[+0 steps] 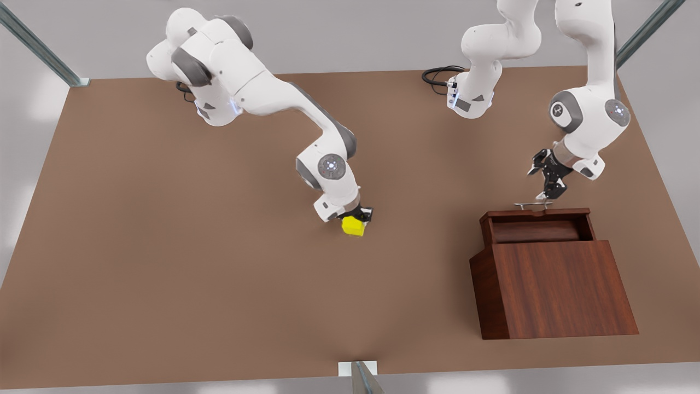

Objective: Open the drawer with left arm, place the square in the middle with right arm, and place the square in the drawer with left arm

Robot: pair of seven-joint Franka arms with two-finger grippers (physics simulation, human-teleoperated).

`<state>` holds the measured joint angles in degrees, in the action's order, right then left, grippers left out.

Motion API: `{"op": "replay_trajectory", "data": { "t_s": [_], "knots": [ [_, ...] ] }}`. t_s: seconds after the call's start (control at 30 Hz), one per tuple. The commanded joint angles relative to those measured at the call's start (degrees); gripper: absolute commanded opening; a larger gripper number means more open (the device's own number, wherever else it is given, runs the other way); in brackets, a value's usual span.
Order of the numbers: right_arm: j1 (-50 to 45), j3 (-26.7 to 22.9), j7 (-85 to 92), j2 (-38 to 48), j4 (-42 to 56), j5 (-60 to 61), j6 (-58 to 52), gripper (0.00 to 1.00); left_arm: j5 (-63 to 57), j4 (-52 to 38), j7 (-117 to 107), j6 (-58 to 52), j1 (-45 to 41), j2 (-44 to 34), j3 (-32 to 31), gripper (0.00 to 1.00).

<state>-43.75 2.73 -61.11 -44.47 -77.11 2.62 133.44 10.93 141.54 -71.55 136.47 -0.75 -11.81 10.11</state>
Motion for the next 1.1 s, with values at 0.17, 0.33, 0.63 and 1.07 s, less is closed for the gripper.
{"op": "replay_trajectory", "data": {
  "t_s": [0.17,0.33,0.63,1.07],
  "knots": [
    [-9.95,-1.14,-24.14,-6.77,6.97,-1.65,-3.98,0.61,-6.53,-27.09,27.77,-17.81,-3.82,11.80,-0.70,1.00],
    [-9.95,-2.20,-24.32,-7.13,4.68,-2.62,-3.62,1.00,-6.18,-51.01,45.62,-34.43,-8.48,25.61,-2.81,1.00],
    [2.43,-3.69,1.84,16.41,-13.84,-2.62,-4.33,1.00,-9.51,-64.98,52.39,-45.85,-14.09,35.98,-17.75,1.00],
    [38.12,-3.96,51.61,36.73,-16.76,-2.71,-24.01,1.00,-22.27,-49.52,52.04,-20.28,-36.87,41.69,-17.75,1.00]
  ]
}}
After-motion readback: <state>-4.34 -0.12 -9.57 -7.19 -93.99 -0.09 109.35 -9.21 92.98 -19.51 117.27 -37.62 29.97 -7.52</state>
